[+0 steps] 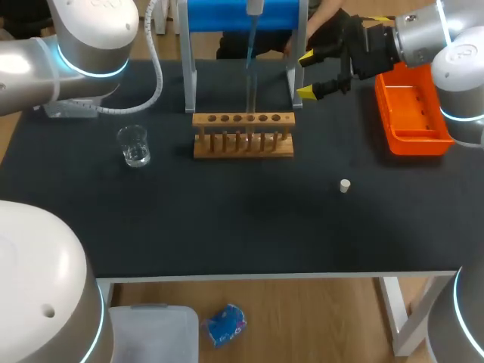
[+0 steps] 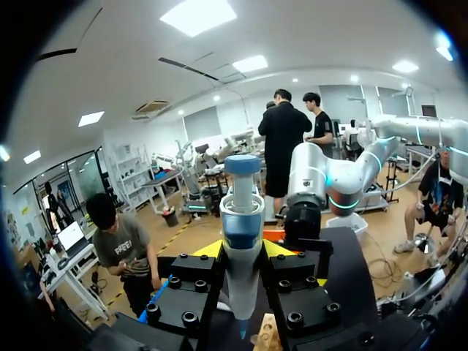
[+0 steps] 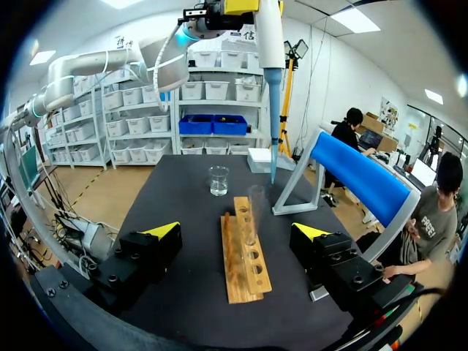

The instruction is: Invert the test tube, pick up the pipette, mount the tip to pipette, aspirate from beaker and dispense into the tube, eject the tip, return the pipette, and cap with the stopper.

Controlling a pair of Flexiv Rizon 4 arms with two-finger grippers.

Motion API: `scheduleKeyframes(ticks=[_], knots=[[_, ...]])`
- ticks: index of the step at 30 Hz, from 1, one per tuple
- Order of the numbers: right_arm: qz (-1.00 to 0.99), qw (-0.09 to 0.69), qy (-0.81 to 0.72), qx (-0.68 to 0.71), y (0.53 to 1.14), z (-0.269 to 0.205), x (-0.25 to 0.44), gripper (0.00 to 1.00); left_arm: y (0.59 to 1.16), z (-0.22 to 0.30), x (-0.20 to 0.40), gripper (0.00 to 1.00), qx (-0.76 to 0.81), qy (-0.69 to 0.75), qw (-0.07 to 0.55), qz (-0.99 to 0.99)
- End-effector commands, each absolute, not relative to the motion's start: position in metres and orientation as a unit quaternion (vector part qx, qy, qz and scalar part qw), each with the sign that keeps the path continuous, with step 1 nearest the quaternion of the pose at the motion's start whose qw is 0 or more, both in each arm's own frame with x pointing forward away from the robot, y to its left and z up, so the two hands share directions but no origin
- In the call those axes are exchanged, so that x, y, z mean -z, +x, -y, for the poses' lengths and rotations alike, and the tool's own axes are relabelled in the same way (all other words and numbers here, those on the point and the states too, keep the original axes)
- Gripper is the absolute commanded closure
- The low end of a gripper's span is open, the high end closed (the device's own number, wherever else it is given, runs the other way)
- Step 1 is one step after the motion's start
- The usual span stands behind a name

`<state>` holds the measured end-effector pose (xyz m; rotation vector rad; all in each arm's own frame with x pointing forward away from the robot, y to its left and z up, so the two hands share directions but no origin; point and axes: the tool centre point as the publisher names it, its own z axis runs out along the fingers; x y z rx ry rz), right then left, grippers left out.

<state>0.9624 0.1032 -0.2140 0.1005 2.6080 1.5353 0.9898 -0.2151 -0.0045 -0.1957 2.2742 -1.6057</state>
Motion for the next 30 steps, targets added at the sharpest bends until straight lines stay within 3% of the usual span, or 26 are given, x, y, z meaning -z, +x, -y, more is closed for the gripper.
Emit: scheduleKeyframes(ticks=[1, 30], knots=[[-0.86, 0.057, 0.033, -0.506, 0.962, -0.103, 0.214, 0.0, 0.987, 0.214, -0.005, 1.0, 0.561, -0.067, 0.174, -0.807], [-0.86, 0.057, 0.033, -0.506, 0.962, -0.103, 0.214, 0.0, 0.951, 0.205, -0.023, 1.0, 0.549, -0.07, 0.191, -0.811]])
